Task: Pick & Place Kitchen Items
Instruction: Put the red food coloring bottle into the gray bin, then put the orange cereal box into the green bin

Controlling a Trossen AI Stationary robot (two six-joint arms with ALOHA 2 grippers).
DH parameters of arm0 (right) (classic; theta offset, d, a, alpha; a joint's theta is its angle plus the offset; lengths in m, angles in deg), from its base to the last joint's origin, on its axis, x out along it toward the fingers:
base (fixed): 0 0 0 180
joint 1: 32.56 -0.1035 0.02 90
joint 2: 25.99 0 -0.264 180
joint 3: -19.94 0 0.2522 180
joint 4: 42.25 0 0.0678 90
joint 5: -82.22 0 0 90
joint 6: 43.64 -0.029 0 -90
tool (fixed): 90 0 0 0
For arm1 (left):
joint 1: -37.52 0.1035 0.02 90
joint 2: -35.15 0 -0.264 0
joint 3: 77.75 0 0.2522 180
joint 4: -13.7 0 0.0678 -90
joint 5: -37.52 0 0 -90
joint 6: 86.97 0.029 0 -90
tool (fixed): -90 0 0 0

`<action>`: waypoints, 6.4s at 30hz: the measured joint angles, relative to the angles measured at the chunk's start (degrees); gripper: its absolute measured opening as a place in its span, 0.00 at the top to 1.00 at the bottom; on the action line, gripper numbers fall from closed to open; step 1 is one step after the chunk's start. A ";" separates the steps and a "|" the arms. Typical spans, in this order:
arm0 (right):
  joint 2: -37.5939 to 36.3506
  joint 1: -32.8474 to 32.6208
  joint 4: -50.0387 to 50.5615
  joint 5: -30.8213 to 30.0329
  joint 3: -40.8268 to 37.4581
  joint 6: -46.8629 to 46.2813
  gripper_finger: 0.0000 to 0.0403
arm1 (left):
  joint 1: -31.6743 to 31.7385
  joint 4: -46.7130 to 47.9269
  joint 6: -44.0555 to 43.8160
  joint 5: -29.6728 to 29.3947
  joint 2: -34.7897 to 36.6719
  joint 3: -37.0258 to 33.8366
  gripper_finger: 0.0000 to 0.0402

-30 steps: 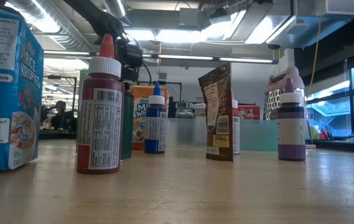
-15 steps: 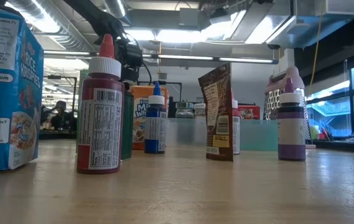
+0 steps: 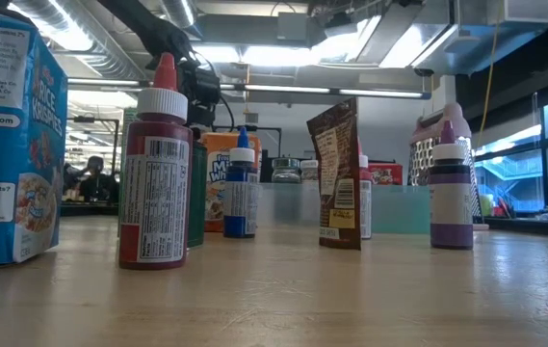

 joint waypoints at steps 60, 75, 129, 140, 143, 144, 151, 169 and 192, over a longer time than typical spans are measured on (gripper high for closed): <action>2.04 0.44 -11.42 2.22 0.04 -3.58 0.41 | -8.31 -0.38 -21.37 54.06 33.83 0.02 0.66; 2.86 0.35 -13.95 4.91 0.00 -3.55 0.41 | -8.31 -0.21 -33.72 53.78 32.33 0.02 0.66; 2.84 -2.43 -4.97 18.51 0.00 -22.79 0.41 | -24.53 -1.91 -32.97 10.53 22.01 0.00 0.41; 2.84 -2.43 -5.61 15.82 0.00 -22.80 0.41 | -30.50 -2.49 -37.44 11.33 18.91 -0.04 0.41; 2.84 -2.43 -5.98 15.82 0.00 -23.03 0.41 | -29.99 -2.09 -38.73 13.30 18.91 -0.04 0.41; 2.84 -2.43 -6.05 15.82 0.00 -23.03 0.41 | -29.87 -2.09 -39.04 13.66 18.90 -0.04 0.41; 2.84 -3.80 -6.40 15.83 0.00 -23.05 0.41 | -29.79 -1.87 -40.97 18.08 18.57 -0.02 0.39; 2.82 -8.45 -3.20 17.31 0.00 -15.02 0.41 | -31.73 -3.26 -50.57 10.86 11.93 -0.02 0.32; 2.82 -6.59 -1.67 17.51 0.00 -6.86 0.41 | -32.41 -5.68 -56.88 10.32 12.00 -0.02 0.09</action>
